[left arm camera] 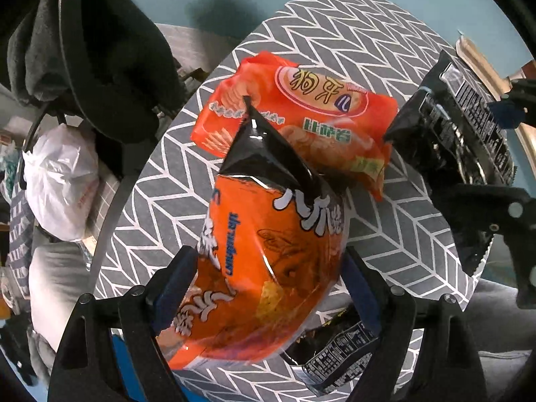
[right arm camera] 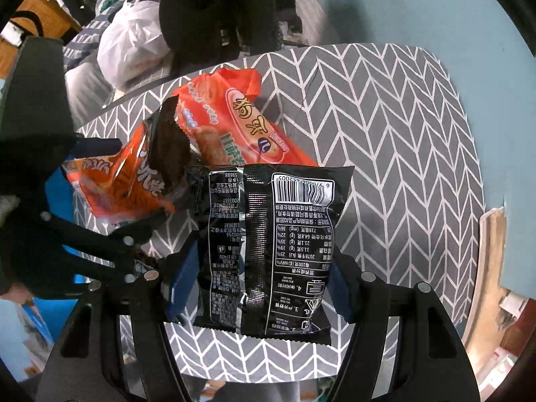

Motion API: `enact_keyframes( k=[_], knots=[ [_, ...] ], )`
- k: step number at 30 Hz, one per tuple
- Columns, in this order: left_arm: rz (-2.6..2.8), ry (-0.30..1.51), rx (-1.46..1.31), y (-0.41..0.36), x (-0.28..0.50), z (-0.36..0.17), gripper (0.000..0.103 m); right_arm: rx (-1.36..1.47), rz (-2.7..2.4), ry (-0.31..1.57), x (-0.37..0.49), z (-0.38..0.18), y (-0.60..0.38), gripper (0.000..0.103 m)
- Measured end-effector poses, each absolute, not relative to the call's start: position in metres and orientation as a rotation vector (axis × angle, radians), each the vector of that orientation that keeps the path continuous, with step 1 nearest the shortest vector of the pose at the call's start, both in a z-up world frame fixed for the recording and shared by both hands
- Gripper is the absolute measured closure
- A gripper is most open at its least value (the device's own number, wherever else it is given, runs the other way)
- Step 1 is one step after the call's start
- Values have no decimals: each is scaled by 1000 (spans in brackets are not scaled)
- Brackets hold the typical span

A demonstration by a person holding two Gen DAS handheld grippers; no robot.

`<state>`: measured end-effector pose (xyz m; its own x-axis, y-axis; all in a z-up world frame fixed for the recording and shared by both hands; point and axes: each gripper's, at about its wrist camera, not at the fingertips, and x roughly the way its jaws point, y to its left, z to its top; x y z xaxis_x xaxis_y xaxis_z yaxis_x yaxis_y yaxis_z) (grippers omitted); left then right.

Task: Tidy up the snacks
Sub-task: 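Grasp a black packet with the right gripper while the left grasps the orange bag, then carry both packets over the box and open both grippers to drop them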

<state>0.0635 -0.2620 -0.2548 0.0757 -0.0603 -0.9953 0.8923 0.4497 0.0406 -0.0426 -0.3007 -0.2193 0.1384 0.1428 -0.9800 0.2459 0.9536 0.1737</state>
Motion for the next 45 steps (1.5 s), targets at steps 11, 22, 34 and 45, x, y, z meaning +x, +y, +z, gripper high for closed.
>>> enact_keyframes(
  k=[11,22,34,45],
  knots=[
    [-802,1284,721,-243,73,-251,40,327,-71,1439,-41,-215,-299,34],
    [-674,1342,563,-208,70,-234,54,312,-28,1425,-41,-210,-295,34],
    [-558,1354,420,-171,63,-197,55,256,26,1401,-43,-193,-286,34],
    [-498,1331,283,-142,49,-154,55,200,77,1362,-44,-165,-267,34]
  ],
)
